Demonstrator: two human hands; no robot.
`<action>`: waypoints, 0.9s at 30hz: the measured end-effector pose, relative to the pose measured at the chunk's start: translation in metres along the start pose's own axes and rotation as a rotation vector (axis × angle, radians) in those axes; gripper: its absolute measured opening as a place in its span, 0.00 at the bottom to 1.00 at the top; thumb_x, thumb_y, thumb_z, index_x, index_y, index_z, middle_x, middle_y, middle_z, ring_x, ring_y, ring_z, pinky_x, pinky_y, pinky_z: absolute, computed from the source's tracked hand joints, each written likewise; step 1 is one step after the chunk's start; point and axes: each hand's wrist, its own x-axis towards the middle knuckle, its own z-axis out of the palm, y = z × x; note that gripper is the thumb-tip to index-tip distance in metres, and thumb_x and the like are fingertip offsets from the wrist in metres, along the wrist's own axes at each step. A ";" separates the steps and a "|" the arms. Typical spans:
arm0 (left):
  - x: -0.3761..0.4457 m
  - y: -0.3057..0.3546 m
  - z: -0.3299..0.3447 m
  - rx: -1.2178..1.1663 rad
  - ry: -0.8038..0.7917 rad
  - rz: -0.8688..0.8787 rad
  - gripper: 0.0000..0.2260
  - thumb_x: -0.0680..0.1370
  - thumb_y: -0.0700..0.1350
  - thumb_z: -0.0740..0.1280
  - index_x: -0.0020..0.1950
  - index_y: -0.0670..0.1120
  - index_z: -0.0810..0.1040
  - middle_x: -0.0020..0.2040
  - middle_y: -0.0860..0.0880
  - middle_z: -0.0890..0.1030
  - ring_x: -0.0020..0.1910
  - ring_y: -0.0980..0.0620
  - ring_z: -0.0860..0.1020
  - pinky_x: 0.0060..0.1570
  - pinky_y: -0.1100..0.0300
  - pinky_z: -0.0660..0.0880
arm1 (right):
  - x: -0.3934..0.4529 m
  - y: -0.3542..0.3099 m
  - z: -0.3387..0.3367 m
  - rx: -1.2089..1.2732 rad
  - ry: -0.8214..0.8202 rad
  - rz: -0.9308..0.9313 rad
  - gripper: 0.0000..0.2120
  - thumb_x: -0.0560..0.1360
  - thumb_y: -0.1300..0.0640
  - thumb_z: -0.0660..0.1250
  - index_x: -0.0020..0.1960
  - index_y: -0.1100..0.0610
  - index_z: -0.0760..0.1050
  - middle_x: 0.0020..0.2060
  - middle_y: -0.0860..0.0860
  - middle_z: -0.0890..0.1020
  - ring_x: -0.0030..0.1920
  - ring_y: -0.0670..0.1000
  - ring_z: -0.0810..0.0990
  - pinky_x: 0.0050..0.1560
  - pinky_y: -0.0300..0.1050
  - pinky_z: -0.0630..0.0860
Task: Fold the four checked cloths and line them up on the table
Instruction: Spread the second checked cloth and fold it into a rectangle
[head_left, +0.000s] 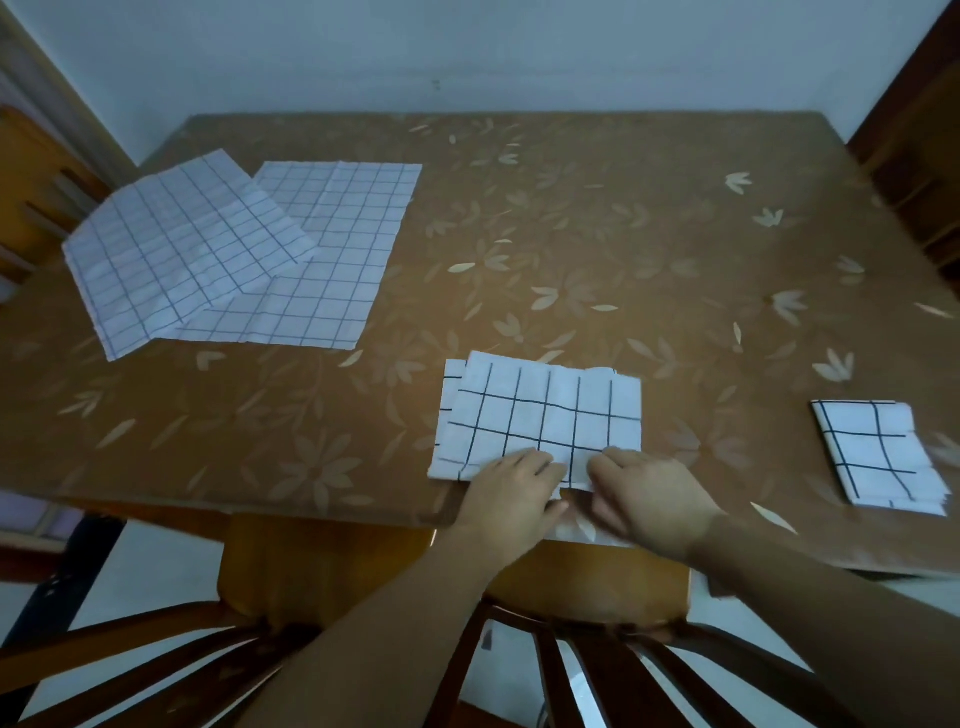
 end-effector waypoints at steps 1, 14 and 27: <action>0.003 -0.001 0.003 -0.007 -0.004 0.030 0.15 0.76 0.46 0.69 0.62 0.44 0.78 0.58 0.45 0.80 0.57 0.45 0.78 0.56 0.50 0.75 | -0.003 -0.004 -0.002 0.025 0.017 0.015 0.08 0.70 0.52 0.66 0.38 0.54 0.67 0.30 0.48 0.72 0.26 0.51 0.69 0.22 0.42 0.62; 0.001 -0.049 -0.028 0.061 0.087 0.107 0.14 0.73 0.45 0.60 0.47 0.51 0.85 0.49 0.51 0.84 0.54 0.45 0.81 0.60 0.49 0.71 | -0.011 -0.002 0.007 -0.056 0.185 0.014 0.05 0.71 0.54 0.62 0.41 0.50 0.76 0.35 0.46 0.78 0.36 0.52 0.78 0.43 0.46 0.63; -0.030 -0.042 -0.020 0.096 0.128 0.128 0.16 0.72 0.46 0.58 0.46 0.44 0.85 0.34 0.49 0.83 0.31 0.50 0.81 0.25 0.59 0.77 | 0.016 -0.002 0.014 -0.118 0.091 -0.110 0.06 0.73 0.52 0.64 0.40 0.50 0.78 0.38 0.47 0.79 0.40 0.53 0.79 0.45 0.45 0.62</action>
